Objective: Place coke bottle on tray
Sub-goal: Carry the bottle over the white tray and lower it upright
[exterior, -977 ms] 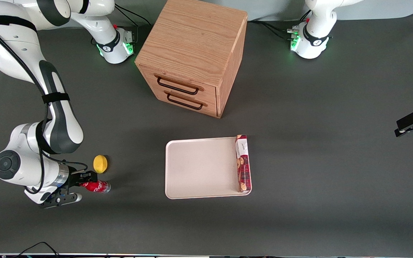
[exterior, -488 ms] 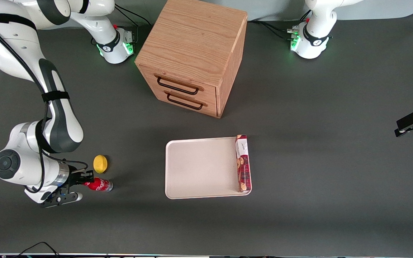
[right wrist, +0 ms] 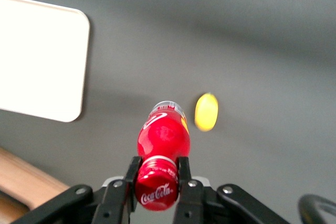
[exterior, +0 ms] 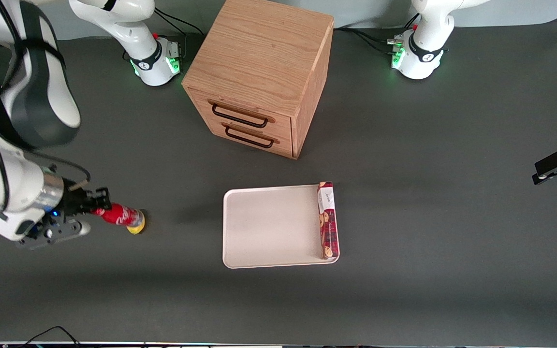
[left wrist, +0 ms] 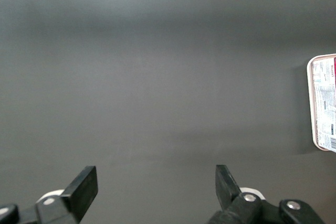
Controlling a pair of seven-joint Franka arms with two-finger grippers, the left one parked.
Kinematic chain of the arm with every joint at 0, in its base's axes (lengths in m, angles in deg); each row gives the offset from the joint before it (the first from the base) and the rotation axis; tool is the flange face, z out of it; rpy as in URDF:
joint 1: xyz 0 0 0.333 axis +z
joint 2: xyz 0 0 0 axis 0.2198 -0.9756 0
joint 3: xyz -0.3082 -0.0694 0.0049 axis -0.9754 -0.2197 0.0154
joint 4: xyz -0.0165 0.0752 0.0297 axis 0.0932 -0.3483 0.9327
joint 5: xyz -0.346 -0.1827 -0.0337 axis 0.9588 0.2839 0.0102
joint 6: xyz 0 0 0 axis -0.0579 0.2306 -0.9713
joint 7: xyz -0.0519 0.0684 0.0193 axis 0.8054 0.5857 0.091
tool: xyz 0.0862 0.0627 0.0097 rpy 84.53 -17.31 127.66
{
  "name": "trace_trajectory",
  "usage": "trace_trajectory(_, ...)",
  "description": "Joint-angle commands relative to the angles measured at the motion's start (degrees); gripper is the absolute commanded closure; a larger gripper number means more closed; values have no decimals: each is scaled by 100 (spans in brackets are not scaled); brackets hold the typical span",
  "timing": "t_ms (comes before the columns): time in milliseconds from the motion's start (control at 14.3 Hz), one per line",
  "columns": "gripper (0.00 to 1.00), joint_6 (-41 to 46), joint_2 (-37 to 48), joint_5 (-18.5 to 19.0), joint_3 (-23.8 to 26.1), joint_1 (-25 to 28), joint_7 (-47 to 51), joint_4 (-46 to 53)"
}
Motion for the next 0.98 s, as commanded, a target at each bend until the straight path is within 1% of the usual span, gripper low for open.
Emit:
trace_trajectory(0,100,389,-262,82,289,364,1353,741)
trace_trajectory(140,100,319,-543,100,780,452,2408,952)
trace_trajectory(209,100,232,-736,126,870,565,2910,1040)
trace_trajectory(279,100,22,-894,265,879,758,3298,1050)
trace_trajectory(349,100,-311,-1113,441,888,899,3641,1050)
trace_trajectory(488,100,-944,-1527,530,914,1076,4327,1024)
trace_trajectory(698,100,-1656,-2028,530,985,1137,4847,945)
trace_trajectory(767,100,-1815,-2143,609,985,1225,4874,857)
trace_trajectory(837,100,-1956,-2248,836,985,1278,4875,804)
trace_trajectory(907,100,-2045,-2336,977,993,1278,4918,786)
